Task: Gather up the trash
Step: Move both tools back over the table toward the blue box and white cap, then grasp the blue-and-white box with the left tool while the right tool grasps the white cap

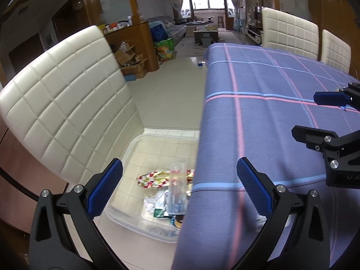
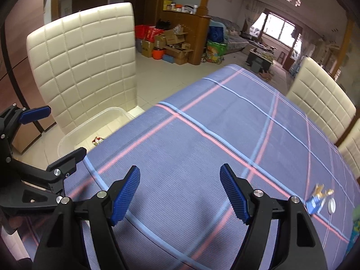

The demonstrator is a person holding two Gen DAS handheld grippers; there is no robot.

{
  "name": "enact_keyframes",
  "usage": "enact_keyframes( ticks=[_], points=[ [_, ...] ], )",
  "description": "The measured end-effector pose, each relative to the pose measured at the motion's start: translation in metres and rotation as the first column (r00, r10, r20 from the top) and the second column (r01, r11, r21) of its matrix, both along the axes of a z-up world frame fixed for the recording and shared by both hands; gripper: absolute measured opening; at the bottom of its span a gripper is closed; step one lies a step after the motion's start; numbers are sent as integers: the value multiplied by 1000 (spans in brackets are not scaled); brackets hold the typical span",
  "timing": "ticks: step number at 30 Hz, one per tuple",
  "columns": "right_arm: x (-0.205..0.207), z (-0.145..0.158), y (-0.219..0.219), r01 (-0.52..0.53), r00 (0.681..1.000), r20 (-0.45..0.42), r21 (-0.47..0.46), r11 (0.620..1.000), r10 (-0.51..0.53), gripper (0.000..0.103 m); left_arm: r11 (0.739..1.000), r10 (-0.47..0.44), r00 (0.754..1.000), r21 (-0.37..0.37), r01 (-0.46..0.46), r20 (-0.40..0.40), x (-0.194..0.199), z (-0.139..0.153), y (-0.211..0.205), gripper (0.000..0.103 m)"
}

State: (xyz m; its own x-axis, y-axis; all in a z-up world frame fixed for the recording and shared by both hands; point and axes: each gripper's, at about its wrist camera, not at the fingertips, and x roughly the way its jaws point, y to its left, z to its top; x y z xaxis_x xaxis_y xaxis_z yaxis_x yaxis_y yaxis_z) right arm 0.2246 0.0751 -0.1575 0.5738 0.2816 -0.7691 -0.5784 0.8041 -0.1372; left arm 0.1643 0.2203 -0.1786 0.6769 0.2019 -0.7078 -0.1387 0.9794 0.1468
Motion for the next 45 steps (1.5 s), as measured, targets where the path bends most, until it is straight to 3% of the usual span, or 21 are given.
enact_keyframes(
  ticks=[18, 31, 45],
  points=[
    [-3, 3, -147, 200, 980, 10, 30, 979, -200, 72, 980, -197, 980, 24, 197, 2, 25, 14, -140, 100],
    [4, -6, -243, 330, 944, -13, 57, 942, -330, 72, 942, -330, 944, 72, 329, 1, 48, 13, -246, 100],
    [25, -19, -323, 440, 898, -46, 72, 895, -438, 72, 908, -415, 909, 45, 416, -42, 90, 0, -325, 100]
  ],
)
